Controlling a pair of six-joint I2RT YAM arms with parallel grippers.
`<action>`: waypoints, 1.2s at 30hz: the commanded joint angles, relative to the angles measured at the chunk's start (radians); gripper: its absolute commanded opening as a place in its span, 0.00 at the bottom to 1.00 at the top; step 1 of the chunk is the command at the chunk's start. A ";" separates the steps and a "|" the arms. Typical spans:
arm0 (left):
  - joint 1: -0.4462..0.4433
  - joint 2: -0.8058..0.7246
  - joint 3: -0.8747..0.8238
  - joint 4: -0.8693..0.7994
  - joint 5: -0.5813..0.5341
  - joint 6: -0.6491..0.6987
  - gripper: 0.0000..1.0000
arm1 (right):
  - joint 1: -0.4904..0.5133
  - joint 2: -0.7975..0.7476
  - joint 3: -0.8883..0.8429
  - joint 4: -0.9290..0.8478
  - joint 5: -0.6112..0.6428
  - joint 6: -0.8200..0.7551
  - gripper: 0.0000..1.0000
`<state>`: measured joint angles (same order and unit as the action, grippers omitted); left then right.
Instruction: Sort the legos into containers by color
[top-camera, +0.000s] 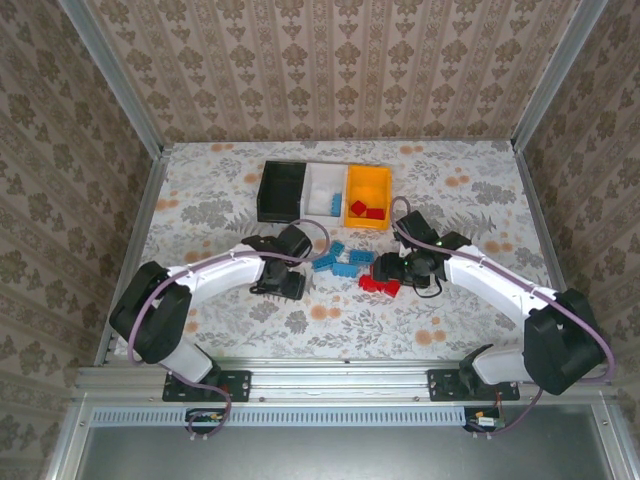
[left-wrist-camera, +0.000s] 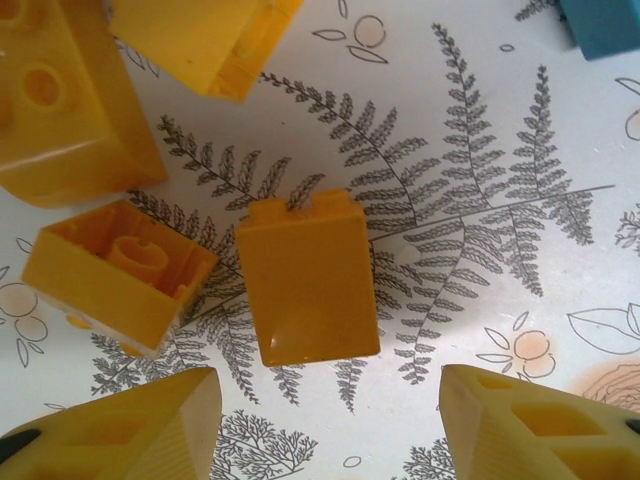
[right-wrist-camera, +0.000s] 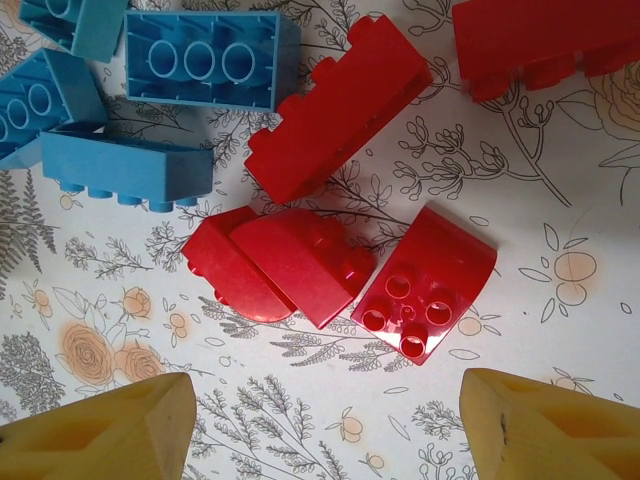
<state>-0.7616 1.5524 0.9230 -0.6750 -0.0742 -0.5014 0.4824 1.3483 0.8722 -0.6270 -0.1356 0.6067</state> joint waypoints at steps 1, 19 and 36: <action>0.009 0.022 0.013 0.006 -0.011 0.023 0.60 | 0.007 0.021 -0.002 0.013 0.009 0.013 0.72; 0.030 0.164 0.094 -0.003 -0.024 0.092 0.39 | 0.016 0.078 0.006 0.036 0.007 0.022 0.72; 0.187 -0.026 0.365 -0.150 -0.005 0.204 0.24 | 0.020 0.086 0.017 0.036 0.004 0.019 0.72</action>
<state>-0.6346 1.5345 1.1904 -0.7818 -0.0734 -0.3710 0.4938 1.4223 0.8726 -0.5999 -0.1360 0.6102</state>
